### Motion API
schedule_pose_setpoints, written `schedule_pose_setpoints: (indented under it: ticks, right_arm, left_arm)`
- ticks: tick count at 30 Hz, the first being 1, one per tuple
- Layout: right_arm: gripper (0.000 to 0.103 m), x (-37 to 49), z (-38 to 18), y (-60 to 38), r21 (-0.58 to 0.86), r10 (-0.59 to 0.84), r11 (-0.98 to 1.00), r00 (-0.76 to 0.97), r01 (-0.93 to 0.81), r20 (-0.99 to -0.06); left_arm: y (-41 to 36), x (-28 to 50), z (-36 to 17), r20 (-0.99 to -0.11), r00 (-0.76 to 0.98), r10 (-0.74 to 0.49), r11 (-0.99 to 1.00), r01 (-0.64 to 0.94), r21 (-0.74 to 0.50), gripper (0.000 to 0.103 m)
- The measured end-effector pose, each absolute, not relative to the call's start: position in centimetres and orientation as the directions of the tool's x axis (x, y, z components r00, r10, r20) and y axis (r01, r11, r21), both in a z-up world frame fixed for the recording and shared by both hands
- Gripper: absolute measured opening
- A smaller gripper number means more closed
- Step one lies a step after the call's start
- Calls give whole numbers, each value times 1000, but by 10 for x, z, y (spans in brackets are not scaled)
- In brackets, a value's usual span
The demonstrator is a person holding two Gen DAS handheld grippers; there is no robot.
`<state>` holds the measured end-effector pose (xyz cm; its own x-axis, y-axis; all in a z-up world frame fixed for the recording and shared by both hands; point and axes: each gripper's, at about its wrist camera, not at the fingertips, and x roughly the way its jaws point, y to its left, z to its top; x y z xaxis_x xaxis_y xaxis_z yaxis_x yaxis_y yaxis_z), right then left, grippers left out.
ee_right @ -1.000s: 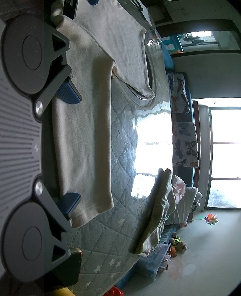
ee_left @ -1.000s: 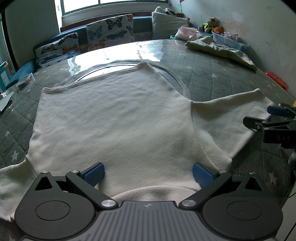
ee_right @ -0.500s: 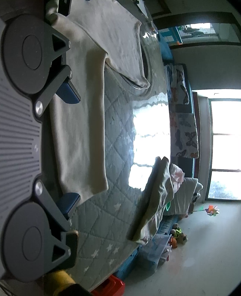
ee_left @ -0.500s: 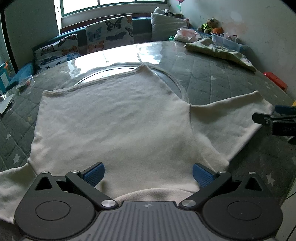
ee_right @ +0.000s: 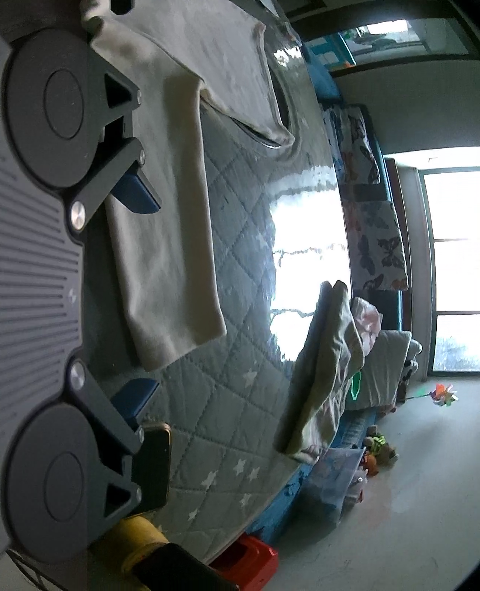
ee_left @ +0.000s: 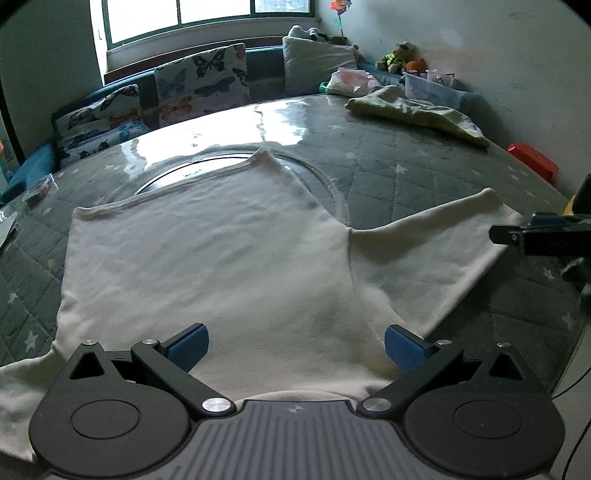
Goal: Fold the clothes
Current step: 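Position the right gripper at the sleeve cuff of the cream sweatshirt, then grasp the sleeve with the right gripper and fold it across the body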
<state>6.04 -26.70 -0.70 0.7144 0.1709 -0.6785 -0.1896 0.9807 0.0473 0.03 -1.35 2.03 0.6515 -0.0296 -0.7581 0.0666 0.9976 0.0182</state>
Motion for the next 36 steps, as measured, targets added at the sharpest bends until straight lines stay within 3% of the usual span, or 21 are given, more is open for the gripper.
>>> schedule_pose_setpoints:
  ticks: [12,21,25,29,36]
  right_arm:
    - [77,78,-13,-271,45,144,986,693,-160,-707]
    - [55,80,-10,-276,58,143,988,693,-144,-707]
    - [29,80,-9,-278,75,152,987,693,-140,-705]
    - [16,79,-5,-279,98,170,985,696,-143,-698]
    - [12,74,29,-274,193,273,962,710,-193,-649]
  left_arm:
    - [-17,-1,20,-761,647,-40,996,84,19,103]
    - [-16,-1,21,-760,648,-43,996,85,17,103]
    - [-14,-1,21,-760,649,-38,996,82,20,103]
    - [-9,-2,22,-760,649,-32,997,73,20,103]
    - [6,-8,25,-754,657,-13,999,46,23,103]
